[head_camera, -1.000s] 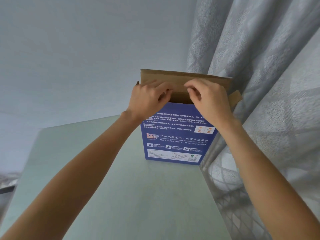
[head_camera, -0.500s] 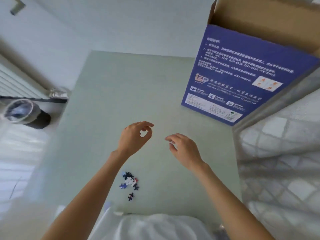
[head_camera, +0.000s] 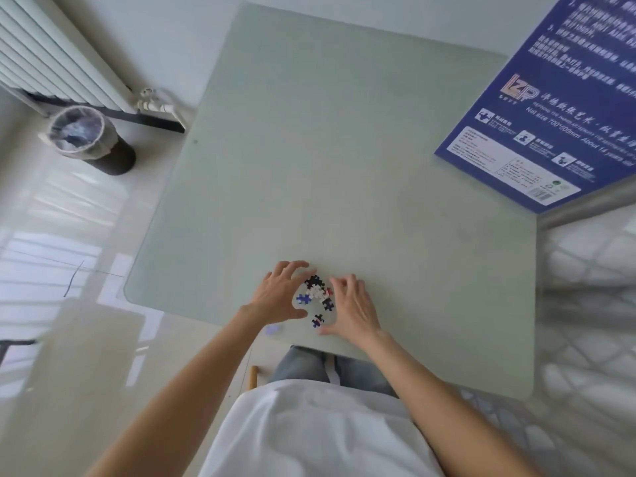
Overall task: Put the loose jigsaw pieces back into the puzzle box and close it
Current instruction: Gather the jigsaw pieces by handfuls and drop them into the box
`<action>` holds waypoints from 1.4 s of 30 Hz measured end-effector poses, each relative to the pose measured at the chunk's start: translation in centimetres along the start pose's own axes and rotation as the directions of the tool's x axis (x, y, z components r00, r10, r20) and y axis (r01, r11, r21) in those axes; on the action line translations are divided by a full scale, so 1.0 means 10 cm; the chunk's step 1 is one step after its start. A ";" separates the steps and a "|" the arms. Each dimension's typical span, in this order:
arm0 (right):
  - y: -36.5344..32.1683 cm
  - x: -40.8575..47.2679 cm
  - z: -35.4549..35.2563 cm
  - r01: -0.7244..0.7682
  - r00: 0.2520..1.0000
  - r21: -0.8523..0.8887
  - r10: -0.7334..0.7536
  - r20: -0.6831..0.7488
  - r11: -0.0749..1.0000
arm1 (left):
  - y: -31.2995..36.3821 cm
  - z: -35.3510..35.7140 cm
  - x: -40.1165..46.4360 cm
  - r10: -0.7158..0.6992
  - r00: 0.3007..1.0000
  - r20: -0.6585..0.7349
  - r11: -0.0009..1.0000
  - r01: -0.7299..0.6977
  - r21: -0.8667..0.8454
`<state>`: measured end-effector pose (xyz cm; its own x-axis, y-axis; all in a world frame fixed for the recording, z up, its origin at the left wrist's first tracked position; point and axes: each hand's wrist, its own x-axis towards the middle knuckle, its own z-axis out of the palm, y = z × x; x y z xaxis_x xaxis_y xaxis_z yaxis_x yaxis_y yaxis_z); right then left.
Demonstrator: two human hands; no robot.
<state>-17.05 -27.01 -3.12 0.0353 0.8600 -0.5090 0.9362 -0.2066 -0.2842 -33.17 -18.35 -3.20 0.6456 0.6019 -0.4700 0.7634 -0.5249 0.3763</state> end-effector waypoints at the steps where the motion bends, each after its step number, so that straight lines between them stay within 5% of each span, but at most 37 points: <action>1: -0.04 0.01 0.03 -0.006 1.000 -0.004 0.006 -0.017 1.000 | -0.05 0.00 -0.03 0.008 1.000 0.000 1.000 -0.008 -0.009; 12: -0.01 0.05 0.06 -0.083 0.979 0.288 0.131 -0.154 0.954 | -0.60 0.26 -0.37 -0.082 0.964 -0.254 0.994 0.061 -0.093; 17: -0.03 0.07 0.05 -0.104 0.968 0.243 0.155 -0.198 0.964 | -0.36 0.16 -0.01 -0.086 0.925 -0.370 0.981 0.014 -0.192; 21: -0.09 0.05 0.06 -0.197 0.942 0.217 0.246 -0.229 0.956 | -0.23 0.06 0.08 -0.137 0.949 -0.284 0.950 0.045 -0.308; 24: -0.13 0.08 0.07 -0.260 0.928 0.267 0.316 -0.197 0.928 | -0.27 0.06 -0.05 -0.071 0.982 -0.174 0.972 0.029 -0.232; 28: -0.14 0.10 0.04 -0.348 0.903 0.378 0.415 -0.111 0.858 | -0.30 0.12 -0.13 -0.066 0.977 -0.204 0.976 0.021 -0.216; 42: -0.03 0.14 -0.06 -0.124 0.958 0.134 0.154 -0.241 0.983 | -0.19 0.04 0.05 -0.030 0.985 -0.170 0.977 -0.007 -0.211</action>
<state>-17.10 -25.51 -3.27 0.2622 0.9047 -0.3358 0.8694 -0.3725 -0.3246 -34.26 -17.29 -4.45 0.6165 0.7108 -0.3387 0.7462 -0.3901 0.5395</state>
